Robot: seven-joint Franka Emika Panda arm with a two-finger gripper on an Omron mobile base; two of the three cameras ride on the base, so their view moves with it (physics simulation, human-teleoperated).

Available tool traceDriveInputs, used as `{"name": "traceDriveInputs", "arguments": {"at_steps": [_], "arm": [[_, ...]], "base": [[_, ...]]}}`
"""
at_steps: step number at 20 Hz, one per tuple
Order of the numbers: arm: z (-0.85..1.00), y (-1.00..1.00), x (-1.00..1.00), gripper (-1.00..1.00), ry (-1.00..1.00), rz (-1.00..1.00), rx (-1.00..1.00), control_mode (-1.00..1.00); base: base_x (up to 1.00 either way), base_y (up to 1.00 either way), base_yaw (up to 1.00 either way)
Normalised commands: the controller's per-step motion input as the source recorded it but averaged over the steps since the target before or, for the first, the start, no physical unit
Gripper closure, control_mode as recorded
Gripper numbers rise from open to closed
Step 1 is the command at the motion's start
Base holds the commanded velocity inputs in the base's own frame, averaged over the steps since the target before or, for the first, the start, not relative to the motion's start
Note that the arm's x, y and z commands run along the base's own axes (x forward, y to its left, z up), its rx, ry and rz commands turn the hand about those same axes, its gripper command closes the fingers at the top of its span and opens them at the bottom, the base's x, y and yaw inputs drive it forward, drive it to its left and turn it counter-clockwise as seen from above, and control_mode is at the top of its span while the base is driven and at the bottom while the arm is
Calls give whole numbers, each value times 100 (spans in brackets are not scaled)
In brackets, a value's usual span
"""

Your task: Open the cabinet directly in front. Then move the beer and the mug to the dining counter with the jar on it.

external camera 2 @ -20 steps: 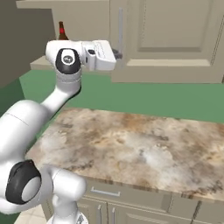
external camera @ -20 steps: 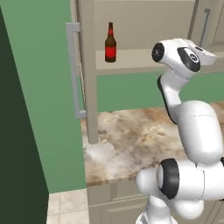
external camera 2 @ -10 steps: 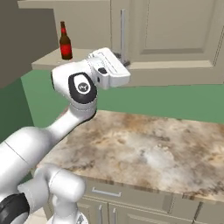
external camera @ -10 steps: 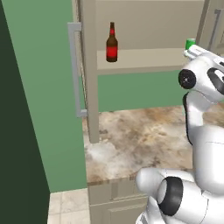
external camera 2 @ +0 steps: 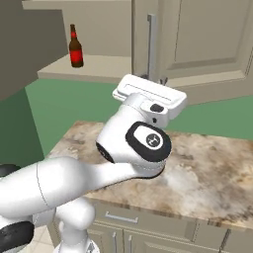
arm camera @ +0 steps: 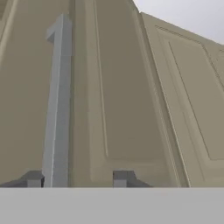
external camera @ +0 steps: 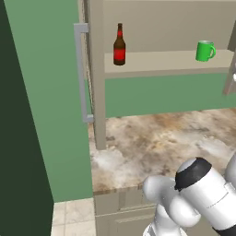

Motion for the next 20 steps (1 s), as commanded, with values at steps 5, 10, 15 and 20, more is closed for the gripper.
{"name": "traceDriveInputs", "arguments": {"at_steps": [5, 10, 15, 20], "arm": [[32, -89, -68, 100, -2, -12, 8, -100], [4, 36, -49, -100, 0, -3, 1, -100], [5, 42, -93, -100, -1, -6, 2, -100], [23, 16, -100, -100, -4, 0, 12, -100]], "base": [[0, 0, 0], [0, 0, 0], [0, 0, 0], [0, 0, 0]]}}
